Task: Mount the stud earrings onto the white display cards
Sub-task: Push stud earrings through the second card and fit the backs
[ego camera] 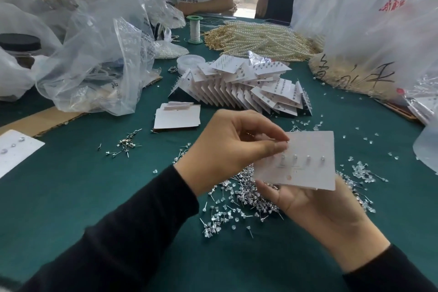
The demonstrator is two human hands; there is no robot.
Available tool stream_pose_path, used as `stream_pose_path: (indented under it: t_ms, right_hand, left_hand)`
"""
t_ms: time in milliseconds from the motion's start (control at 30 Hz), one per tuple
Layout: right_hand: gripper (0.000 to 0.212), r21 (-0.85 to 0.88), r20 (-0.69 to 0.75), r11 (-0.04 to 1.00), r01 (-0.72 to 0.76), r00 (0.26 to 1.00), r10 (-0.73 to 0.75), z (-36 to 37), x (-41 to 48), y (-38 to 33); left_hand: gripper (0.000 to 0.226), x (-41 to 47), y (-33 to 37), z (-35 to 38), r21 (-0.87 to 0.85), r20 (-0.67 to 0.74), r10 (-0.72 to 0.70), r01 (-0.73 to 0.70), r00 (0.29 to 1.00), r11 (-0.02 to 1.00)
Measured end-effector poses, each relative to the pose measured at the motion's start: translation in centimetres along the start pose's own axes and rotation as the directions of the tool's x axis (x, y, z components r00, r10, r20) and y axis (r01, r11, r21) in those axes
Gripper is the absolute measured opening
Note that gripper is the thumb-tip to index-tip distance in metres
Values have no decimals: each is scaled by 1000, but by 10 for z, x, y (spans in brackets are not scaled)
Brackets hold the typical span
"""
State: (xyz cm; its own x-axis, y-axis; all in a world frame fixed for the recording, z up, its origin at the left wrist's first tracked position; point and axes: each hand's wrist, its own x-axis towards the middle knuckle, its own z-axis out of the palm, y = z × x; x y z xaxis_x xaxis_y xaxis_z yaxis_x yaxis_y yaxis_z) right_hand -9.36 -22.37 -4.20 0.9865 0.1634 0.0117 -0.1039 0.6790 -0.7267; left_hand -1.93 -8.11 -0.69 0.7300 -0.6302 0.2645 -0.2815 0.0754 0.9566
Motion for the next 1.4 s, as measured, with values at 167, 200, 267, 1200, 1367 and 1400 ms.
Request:
stream_pose_path:
  t_ms: [167, 200, 267, 1200, 1367, 1400]
  right_hand:
    - [57, -3, -17, 1000, 12, 1000, -12, 0, 0, 3]
    - [57, -12, -22, 1000, 16, 1000, -16, -1, 1, 4]
    - [54, -32, -46, 999, 29, 998, -30, -1, 2, 6]
    - [14, -927, 344, -128, 353, 662, -666, 5, -13, 6]
    - [8, -925, 370, -4, 381, 894, -252, 10, -16, 15]
    - [8, -933, 360, -31, 360, 918, -168, 9, -16, 18]
  left_hand:
    - [11, -2, -10, 13, -84, -79, -17, 11, 997, 996]
    - [10, -2, -12, 14, -91, -81, -28, 21, 996, 996]
    - [9, -1, -17, 13, -127, -79, -64, 54, 995, 990]
    - [39, 3, -27, -23, -427, -5, -586, 528, 810, 734]
    - [30, 5, -35, -27, -505, -119, -614, 485, 780, 714]
    - [24, 6, -35, -28, -510, -138, -617, 478, 775, 715]
